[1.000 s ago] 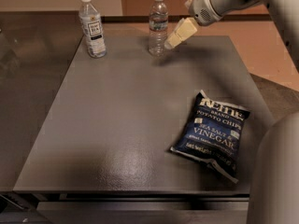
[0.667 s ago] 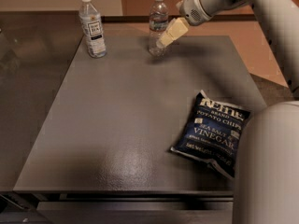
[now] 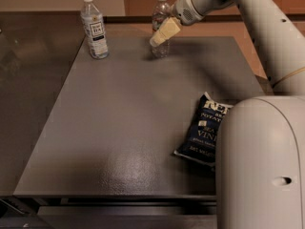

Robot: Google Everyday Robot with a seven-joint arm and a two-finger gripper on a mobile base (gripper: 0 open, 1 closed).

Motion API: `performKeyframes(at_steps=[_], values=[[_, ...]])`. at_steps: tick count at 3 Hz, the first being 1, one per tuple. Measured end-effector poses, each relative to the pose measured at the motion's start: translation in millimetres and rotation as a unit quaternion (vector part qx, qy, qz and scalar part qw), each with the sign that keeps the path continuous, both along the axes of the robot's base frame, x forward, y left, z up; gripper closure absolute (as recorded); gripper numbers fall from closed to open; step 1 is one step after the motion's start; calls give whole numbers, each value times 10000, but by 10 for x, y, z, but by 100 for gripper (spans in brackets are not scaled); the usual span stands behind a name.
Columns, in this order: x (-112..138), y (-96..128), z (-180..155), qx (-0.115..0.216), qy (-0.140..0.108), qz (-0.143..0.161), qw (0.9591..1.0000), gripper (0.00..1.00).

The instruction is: Move water bottle near blue chip bag

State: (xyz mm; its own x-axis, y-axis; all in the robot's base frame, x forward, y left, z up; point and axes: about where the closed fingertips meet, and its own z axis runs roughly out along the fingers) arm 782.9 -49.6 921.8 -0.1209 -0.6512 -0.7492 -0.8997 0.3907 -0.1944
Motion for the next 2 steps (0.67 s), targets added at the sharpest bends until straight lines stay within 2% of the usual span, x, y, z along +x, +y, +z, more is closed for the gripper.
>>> performKeyframes(at_steps=[2], values=[[117, 1, -22, -21, 130, -200, 9997, 62]])
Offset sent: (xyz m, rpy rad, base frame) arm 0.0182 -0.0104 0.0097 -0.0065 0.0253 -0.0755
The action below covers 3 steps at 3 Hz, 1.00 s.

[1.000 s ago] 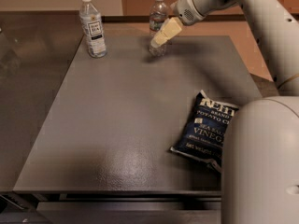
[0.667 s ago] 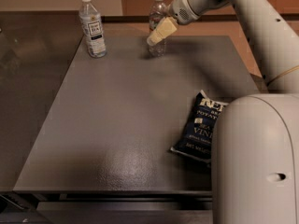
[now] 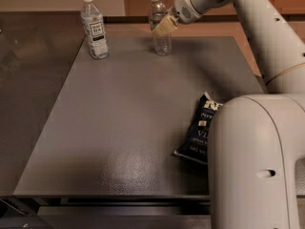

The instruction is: Move water bottle near blue chip bag

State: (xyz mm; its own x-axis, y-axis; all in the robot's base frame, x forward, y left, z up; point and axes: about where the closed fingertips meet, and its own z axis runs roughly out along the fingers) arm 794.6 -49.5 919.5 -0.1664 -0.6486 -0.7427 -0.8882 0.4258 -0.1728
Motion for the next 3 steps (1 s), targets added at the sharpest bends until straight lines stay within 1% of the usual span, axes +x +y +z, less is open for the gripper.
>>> performKeyframes(at_steps=[1, 2, 3], values=[[-40, -50, 99, -11, -34, -23, 10000, 85], [-188, -133, 252, 10, -58, 27, 10000, 100], [-484, -263, 393, 118, 43, 124, 9998, 100]])
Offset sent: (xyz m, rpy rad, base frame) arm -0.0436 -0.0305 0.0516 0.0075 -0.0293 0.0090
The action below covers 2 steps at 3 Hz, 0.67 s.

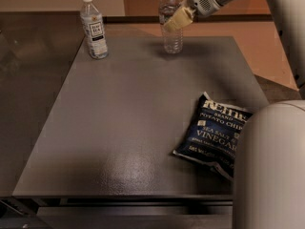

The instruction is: Move water bottle near blue chip bag

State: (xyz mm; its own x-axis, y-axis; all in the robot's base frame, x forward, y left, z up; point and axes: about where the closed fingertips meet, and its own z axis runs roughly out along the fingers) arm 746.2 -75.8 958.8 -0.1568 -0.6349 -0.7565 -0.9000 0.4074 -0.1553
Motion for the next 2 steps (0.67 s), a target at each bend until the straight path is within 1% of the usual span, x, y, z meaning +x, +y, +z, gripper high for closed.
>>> performKeyframes(at_steps=[1, 2], values=[[-371, -172, 100, 90, 111, 59, 9999, 100], [-869, -379, 73, 206, 305, 106, 9993, 100]])
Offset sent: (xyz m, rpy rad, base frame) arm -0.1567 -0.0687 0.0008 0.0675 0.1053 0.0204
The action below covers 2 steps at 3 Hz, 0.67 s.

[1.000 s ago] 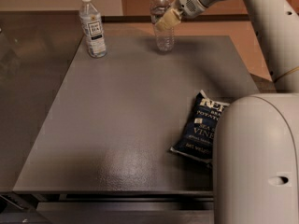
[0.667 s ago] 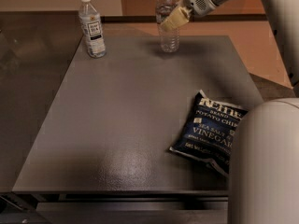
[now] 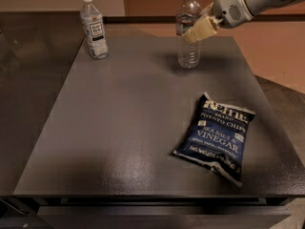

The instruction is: Move water bottle near blue chip bag

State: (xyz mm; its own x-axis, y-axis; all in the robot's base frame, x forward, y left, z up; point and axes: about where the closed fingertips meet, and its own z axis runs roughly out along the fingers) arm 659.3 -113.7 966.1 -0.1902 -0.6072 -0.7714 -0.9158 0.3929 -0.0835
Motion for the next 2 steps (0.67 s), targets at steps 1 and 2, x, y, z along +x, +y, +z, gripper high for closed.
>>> performKeyframes(at_steps=[1, 2], values=[[-418, -156, -125, 104, 215, 27, 9997, 100], [-671, -238, -253, 220, 394, 89, 9989, 100]])
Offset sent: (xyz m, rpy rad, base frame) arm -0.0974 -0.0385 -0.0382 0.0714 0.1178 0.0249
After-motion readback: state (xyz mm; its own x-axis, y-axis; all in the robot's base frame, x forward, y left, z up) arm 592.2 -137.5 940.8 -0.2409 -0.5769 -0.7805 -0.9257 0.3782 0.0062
